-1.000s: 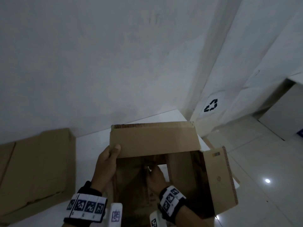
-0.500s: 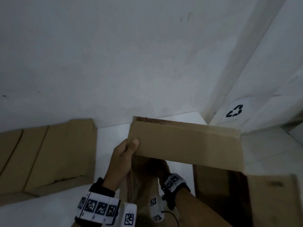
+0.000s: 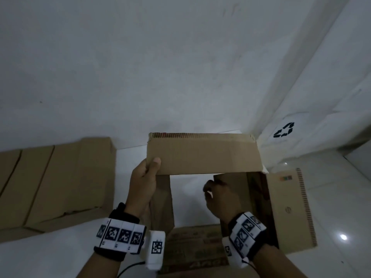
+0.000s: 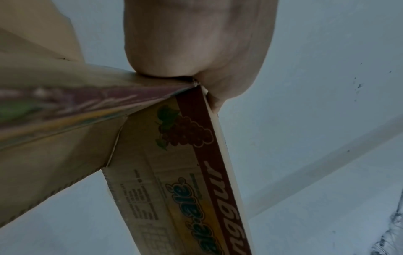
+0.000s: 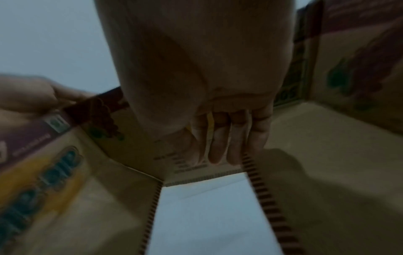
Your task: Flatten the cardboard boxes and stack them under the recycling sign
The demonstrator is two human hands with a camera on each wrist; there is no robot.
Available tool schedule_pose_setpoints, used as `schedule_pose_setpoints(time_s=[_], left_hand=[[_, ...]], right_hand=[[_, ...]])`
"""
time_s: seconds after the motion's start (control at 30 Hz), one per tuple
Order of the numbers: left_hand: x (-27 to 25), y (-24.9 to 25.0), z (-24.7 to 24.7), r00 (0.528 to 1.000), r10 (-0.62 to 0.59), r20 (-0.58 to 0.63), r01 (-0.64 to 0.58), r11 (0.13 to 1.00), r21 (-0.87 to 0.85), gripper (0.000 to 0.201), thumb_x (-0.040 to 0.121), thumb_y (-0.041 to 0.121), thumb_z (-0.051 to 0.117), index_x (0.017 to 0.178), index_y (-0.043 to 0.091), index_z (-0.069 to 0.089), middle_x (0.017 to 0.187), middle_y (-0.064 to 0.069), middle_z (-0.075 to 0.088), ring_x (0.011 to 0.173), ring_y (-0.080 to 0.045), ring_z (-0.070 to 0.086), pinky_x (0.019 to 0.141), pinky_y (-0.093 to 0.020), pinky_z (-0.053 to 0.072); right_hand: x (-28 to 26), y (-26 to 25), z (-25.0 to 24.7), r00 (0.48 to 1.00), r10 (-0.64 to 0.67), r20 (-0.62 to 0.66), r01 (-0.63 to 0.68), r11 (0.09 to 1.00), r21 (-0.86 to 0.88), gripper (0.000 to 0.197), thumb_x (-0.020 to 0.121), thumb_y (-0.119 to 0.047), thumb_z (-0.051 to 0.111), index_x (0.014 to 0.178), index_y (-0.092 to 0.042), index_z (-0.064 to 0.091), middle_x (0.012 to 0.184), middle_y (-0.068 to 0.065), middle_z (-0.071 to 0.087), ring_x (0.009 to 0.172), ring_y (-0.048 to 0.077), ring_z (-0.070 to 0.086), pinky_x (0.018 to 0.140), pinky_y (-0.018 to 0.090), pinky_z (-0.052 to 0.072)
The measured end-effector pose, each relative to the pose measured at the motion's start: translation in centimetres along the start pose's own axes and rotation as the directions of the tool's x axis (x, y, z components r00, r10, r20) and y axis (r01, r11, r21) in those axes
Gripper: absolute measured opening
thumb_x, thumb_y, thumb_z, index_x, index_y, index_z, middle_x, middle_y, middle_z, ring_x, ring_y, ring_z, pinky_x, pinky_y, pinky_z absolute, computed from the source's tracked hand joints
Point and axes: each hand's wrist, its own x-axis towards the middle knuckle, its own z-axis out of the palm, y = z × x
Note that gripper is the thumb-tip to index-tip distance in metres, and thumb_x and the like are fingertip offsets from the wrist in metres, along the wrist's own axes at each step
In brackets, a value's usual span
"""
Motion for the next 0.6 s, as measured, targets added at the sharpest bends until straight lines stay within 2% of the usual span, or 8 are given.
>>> schedule_pose_setpoints(time_s=[0.07, 0.13, 0.2, 0.27, 0.33, 0.4, 0.5, 0.6], left_hand=[[0.0, 0.0, 0.2, 1.000, -0.004, 0.008, 0.004, 1.000, -0.016, 0.023, 0.097, 0.038, 0.053, 0.103, 0.023, 0.070, 0.102, 0.001, 0.073, 0.099, -0.018, 0.067, 0.095, -0.049, 0.052], [-0.2, 0.1, 0.5, 0.999, 0.002, 0.033, -0.001, 1.000, -0.023, 0.022, 0.098, 0.036, 0.052, 0.104, 0.024, 0.069, 0.102, 0.004, 0.074, 0.099, -0.015, 0.068, 0.095, -0.044, 0.053], [-0.4, 0.3, 0.6, 0.998, 0.018, 0.053, -0.017, 1.000, -0.019, 0.022, 0.098, 0.035, 0.052, 0.102, 0.024, 0.070, 0.101, 0.005, 0.074, 0.098, -0.015, 0.068, 0.094, -0.043, 0.054], [-0.5, 0.4, 0.7, 0.997, 0.031, 0.066, -0.031, 0.999, -0.012, 0.022, 0.098, 0.037, 0.052, 0.101, 0.024, 0.070, 0.100, 0.003, 0.074, 0.098, -0.017, 0.068, 0.093, -0.045, 0.054], [-0.4, 0.3, 0.7, 0.996, 0.043, 0.079, -0.043, 0.999, 0.003, 0.025, 0.097, 0.039, 0.052, 0.100, 0.022, 0.070, 0.100, -0.001, 0.073, 0.098, -0.021, 0.068, 0.093, -0.049, 0.054], [-0.3, 0.1, 0.6, 0.996, 0.048, 0.080, -0.050, 0.999, 0.022, 0.030, 0.097, 0.041, 0.052, 0.100, 0.017, 0.069, 0.099, -0.005, 0.073, 0.097, -0.025, 0.067, 0.092, -0.052, 0.053], [0.1, -0.3, -0.1, 0.997, 0.043, 0.063, -0.044, 0.999, 0.028, 0.029, 0.097, 0.039, 0.053, 0.099, 0.015, 0.069, 0.099, -0.007, 0.072, 0.097, -0.026, 0.067, 0.093, -0.052, 0.052], [0.5, -0.8, -1.3, 0.999, 0.008, 0.053, -0.008, 1.000, 0.003, 0.023, 0.095, 0.041, 0.054, 0.101, 0.026, 0.070, 0.102, 0.003, 0.073, 0.101, -0.017, 0.067, 0.097, -0.047, 0.051]], right_hand=[[0.1, 1.9, 0.1, 0.999, 0.044, -0.011, -0.045, 0.997, -0.065, 0.026, 0.089, -0.025, 0.056, 0.115, -0.027, 0.060, 0.127, -0.002, 0.055, 0.115, 0.019, 0.056, 0.092, 0.030, 0.046], [1.0, 3.5, 0.7, 0.988, 0.103, 0.115, -0.084, 0.984, -0.154, 0.045, 0.091, -0.028, 0.052, 0.136, -0.028, 0.048, 0.146, 0.000, 0.042, 0.133, 0.020, 0.041, 0.106, 0.032, 0.037], [1.8, 4.6, 0.7, 0.941, 0.200, 0.274, -0.115, 0.948, -0.297, 0.058, 0.095, -0.034, 0.044, 0.150, -0.030, 0.028, 0.159, 0.006, 0.018, 0.143, 0.028, 0.024, 0.115, 0.039, 0.028], [2.6, 5.5, 0.6, 0.887, 0.298, 0.353, -0.153, 0.911, -0.384, 0.062, 0.095, -0.036, 0.041, 0.152, -0.030, 0.018, 0.160, 0.009, 0.005, 0.146, 0.033, 0.012, 0.118, 0.044, 0.020], [2.8, 5.9, 0.3, 0.861, 0.342, 0.376, -0.177, 0.895, -0.409, 0.063, 0.094, -0.036, 0.043, 0.152, -0.030, 0.020, 0.160, 0.010, 0.007, 0.146, 0.034, 0.011, 0.119, 0.045, 0.019], [2.2, 5.6, -0.1, 0.867, 0.317, 0.385, -0.172, 0.915, -0.366, 0.056, 0.095, -0.038, 0.044, 0.148, -0.028, 0.029, 0.157, 0.009, 0.020, 0.142, 0.030, 0.025, 0.115, 0.042, 0.029], [-0.9, 4.0, -1.4, 0.961, 0.172, 0.215, -0.155, 0.983, -0.097, 0.025, 0.094, -0.034, 0.051, 0.118, -0.029, 0.056, 0.124, 0.001, 0.060, 0.106, 0.015, 0.060, 0.089, 0.033, 0.052], [-4.8, 1.8, -4.4, 0.982, 0.105, -0.154, -0.089, 0.990, 0.107, 0.012, 0.087, -0.017, 0.062, 0.093, -0.027, 0.060, 0.091, -0.008, 0.064, 0.077, 0.004, 0.058, 0.069, 0.022, 0.051]])
